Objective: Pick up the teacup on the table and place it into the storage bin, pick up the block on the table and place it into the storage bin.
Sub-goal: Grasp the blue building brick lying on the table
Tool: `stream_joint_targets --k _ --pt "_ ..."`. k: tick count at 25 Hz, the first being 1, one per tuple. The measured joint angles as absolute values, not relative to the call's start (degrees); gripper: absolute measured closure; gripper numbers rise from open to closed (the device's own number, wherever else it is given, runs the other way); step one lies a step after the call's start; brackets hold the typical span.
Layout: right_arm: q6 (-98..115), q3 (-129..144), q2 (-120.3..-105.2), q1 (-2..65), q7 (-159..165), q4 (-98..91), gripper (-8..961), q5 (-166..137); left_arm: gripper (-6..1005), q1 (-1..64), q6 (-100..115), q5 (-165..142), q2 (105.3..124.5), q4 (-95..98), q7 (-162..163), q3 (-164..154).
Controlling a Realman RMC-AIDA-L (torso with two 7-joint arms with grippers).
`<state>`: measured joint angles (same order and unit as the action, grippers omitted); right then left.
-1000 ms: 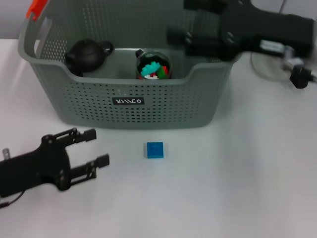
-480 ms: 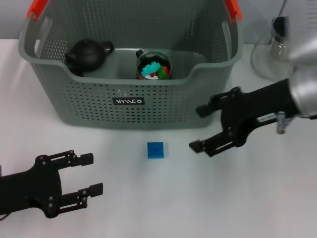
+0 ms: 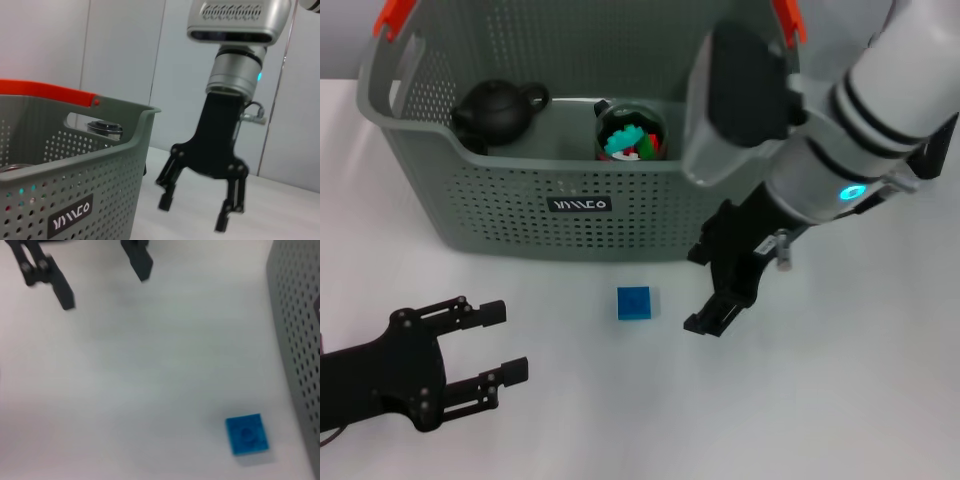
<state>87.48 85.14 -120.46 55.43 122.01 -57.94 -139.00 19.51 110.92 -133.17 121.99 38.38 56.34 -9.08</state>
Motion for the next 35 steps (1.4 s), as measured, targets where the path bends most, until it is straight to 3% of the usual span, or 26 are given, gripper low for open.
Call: stream_joint_targets --k 35 --pt "62.7 110.6 -121.45 59.3 122.4 -46.7 56 -130.1 309 19.4 108.3 -132.2 122.25 37.1 56.2 -8.6"
